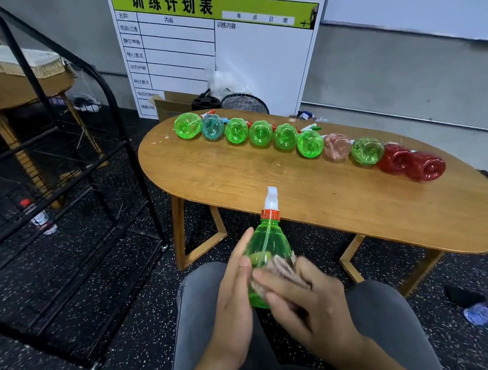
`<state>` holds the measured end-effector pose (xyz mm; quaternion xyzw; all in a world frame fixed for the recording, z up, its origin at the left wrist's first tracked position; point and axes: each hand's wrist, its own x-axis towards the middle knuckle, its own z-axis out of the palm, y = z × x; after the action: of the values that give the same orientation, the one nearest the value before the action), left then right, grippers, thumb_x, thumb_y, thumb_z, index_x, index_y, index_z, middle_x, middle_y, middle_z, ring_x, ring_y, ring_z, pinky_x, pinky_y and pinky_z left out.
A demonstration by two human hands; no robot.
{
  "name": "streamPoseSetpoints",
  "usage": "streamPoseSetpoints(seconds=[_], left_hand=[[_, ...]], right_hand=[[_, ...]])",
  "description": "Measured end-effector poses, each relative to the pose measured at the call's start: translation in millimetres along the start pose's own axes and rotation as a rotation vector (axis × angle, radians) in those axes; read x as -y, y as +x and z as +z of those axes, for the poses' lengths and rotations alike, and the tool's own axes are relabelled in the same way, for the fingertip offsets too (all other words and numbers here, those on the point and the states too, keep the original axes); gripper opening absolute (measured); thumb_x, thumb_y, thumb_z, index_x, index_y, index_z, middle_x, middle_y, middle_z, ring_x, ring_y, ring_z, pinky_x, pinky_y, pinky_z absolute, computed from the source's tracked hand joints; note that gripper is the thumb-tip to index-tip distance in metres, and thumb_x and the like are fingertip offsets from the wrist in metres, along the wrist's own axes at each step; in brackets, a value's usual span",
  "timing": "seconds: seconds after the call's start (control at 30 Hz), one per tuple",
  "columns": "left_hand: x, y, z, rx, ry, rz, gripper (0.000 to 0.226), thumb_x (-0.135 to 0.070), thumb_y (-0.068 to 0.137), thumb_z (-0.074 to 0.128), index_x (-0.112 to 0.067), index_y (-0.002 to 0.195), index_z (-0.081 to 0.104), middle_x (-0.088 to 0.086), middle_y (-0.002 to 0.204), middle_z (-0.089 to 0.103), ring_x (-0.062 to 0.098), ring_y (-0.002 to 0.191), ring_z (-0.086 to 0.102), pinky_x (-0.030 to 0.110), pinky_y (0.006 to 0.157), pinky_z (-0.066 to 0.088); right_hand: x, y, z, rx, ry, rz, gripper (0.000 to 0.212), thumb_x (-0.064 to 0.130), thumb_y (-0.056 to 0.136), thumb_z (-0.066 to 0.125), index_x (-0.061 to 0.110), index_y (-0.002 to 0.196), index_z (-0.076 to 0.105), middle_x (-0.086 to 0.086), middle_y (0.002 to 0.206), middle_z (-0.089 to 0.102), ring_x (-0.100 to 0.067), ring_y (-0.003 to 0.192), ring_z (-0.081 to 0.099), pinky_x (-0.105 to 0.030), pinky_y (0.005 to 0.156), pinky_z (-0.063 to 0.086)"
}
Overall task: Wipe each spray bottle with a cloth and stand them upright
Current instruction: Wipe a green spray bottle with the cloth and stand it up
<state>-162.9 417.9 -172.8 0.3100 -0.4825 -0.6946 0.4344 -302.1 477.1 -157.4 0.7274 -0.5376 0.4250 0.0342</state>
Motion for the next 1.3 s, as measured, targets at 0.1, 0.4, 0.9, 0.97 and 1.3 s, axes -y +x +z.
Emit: streamPoseSetpoints(seconds=[0.1, 0.4, 0.9, 0.97, 1.3], left_hand=[[-2, 0, 2, -0.001, -0.019, 0.018, 0.048, -0.038, 0.104, 0.038, -0.038, 0.149, 0.053, -0.001, 0.138, 0.070, 0.023, 0.128, 0.067, 0.043, 0.108, 0.050], [4, -2, 6, 0.051, 0.001, -0.006, 0.047, -0.039, 0.102, 0.045, -0.039, 0.149, 0.052, -0.004, 0.144, 0.066, 0.020, 0.135, 0.062, 0.049, 0.111, 0.050], [-4, -2, 2, 0.021, -0.017, 0.005, 0.045, -0.042, 0.104, 0.041, -0.045, 0.146, 0.056, 0.002, 0.140, 0.069, 0.026, 0.130, 0.066, 0.050, 0.109, 0.050], [-4, -4, 3, 0.056, 0.000, -0.004, 0.043, -0.041, 0.103, 0.043, -0.050, 0.142, 0.059, -0.003, 0.142, 0.067, 0.024, 0.132, 0.065, 0.047, 0.106, 0.054], [-10, -10, 4, 0.199, 0.037, 0.043, 0.074, -0.043, 0.090, 0.078, -0.041, 0.155, 0.043, -0.001, 0.150, 0.061, 0.023, 0.140, 0.058, 0.050, 0.115, 0.047]], right_hand=[[-1, -9, -2, 0.036, -0.069, -0.137, 0.031, 0.031, 0.099, 0.070, 0.033, 0.130, 0.072, -0.001, 0.082, 0.054, -0.010, 0.065, 0.050, -0.025, 0.051, 0.046], [-24, 35, -2, -0.198, 0.115, 0.331, 0.031, 0.038, 0.103, 0.053, 0.035, 0.126, 0.074, 0.000, 0.075, 0.050, -0.012, 0.063, 0.046, -0.024, 0.051, 0.039], [-9, 4, -6, -0.021, 0.002, -0.039, 0.031, 0.037, 0.104, 0.062, 0.039, 0.134, 0.065, 0.004, 0.082, 0.052, -0.007, 0.062, 0.048, -0.020, 0.049, 0.042], [-13, 18, -7, -0.111, 0.068, 0.098, 0.030, 0.041, 0.106, 0.056, 0.035, 0.133, 0.067, 0.008, 0.082, 0.049, -0.003, 0.063, 0.044, -0.013, 0.052, 0.036], [-16, 38, -15, -0.248, 0.348, 0.390, 0.027, 0.030, 0.102, 0.062, 0.036, 0.125, 0.075, 0.017, 0.076, 0.050, -0.004, 0.066, 0.046, -0.016, 0.063, 0.042]])
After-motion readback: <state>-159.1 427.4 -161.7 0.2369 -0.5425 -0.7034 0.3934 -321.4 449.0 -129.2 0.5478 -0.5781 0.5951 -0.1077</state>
